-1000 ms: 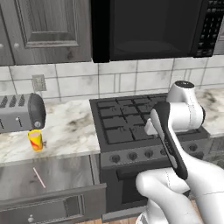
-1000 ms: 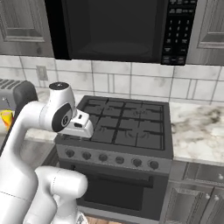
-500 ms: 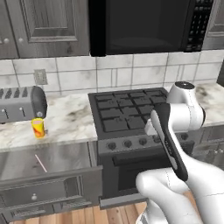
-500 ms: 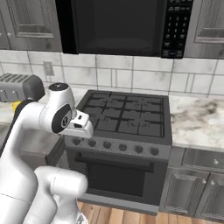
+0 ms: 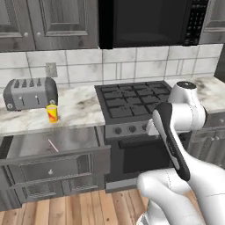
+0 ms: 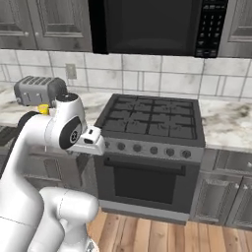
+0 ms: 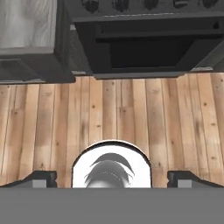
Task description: Pick up the straw from the left drawer and put it inside the smoothie cup.
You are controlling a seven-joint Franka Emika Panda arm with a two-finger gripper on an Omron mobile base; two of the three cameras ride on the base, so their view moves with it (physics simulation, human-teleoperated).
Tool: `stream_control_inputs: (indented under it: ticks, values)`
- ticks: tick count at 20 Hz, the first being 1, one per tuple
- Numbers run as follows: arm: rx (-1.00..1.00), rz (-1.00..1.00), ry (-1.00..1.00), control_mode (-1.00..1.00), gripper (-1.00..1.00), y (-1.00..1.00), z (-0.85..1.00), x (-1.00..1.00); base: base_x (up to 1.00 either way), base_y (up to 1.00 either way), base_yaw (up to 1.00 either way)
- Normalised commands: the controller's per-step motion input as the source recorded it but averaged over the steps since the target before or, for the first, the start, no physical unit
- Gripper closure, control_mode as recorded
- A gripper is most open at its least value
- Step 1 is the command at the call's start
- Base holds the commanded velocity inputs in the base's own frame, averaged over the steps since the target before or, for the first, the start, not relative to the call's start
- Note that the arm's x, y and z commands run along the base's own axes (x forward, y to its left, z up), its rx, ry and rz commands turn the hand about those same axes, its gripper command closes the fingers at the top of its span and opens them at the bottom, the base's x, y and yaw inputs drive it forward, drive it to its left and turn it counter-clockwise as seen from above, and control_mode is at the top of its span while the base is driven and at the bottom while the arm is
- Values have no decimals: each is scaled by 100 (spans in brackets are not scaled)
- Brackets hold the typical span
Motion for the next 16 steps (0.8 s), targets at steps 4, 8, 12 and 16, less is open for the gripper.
stream_control_inputs:
  ticks: [4,8,12,16]
  values:
    - [0,0,0,100,-100,0,0,0,-11,93,0]
    - [0,0,0,100,-100,0,0,0,0,100,0]
    - [0,0,0,100,-100,0,0,0,2,91,-3]
    - [0,0,0,100,-100,0,0,0,16,51,-5]
